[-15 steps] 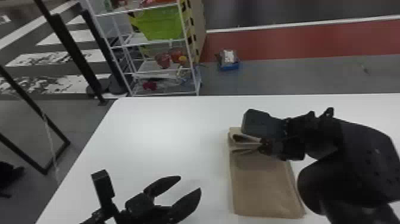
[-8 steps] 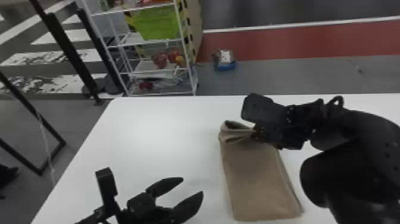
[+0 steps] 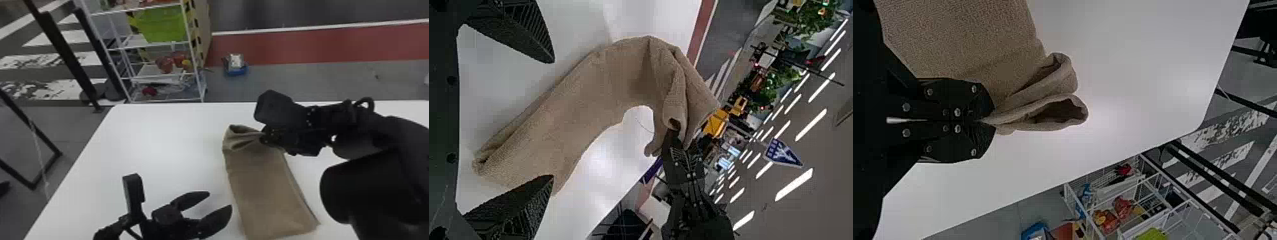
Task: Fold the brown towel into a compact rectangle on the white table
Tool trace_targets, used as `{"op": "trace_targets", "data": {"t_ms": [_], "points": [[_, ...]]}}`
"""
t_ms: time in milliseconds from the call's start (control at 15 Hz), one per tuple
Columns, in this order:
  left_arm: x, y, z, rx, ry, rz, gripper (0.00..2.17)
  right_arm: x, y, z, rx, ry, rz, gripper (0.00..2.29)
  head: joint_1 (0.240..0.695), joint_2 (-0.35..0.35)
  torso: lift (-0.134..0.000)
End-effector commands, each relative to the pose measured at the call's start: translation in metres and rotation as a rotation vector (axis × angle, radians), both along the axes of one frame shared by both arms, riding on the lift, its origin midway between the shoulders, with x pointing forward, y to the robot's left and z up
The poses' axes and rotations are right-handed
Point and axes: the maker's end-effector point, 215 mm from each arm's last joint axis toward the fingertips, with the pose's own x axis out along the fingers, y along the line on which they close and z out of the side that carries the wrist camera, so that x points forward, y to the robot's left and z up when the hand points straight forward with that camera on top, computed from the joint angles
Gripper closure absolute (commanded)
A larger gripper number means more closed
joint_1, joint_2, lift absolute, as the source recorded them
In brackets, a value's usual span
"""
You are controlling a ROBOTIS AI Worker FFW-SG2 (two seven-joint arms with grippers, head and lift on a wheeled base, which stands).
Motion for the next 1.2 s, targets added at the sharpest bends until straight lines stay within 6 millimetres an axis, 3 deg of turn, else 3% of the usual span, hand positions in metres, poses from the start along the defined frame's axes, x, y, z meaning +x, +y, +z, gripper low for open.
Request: {"op": "trace_targets", "data": {"t_ms": [0, 133, 400, 667, 867, 1133], "points": [[0.008, -0.03, 0.008, -0.012, -0.007, -0.022, 0.06, -0.009, 0.002, 0.005, 0.021, 0.0, 0.006, 1.6, 0.695, 0.182, -0.123], [0.022, -0.051, 0.014, -0.009, -0.025, -0.032, 0.06, -0.015, 0.001, 0.009, 0.027, -0.006, 0.007, 1.6, 0.695, 0.154, -0.123], [0.048, -0.066, 0.019, 0.009, -0.044, -0.017, 0.06, -0.028, 0.002, 0.012, 0.03, -0.014, 0.023, 1.6, 0.695, 0.112, -0.123], [0.069, -0.061, -0.001, 0.028, -0.027, 0.012, 0.06, -0.039, 0.001, 0.013, 0.038, -0.007, 0.034, 1.6, 0.695, 0.094, -0.123], [0.081, -0.054, 0.007, 0.051, -0.083, 0.04, 0.06, -0.043, 0.001, 0.016, 0.048, -0.008, 0.035, 1.6, 0.695, 0.097, -0.123], [0.081, -0.053, 0.006, 0.056, -0.081, 0.038, 0.06, -0.044, 0.001, 0.02, 0.053, -0.014, 0.036, 1.6, 0.695, 0.105, -0.123]]}}
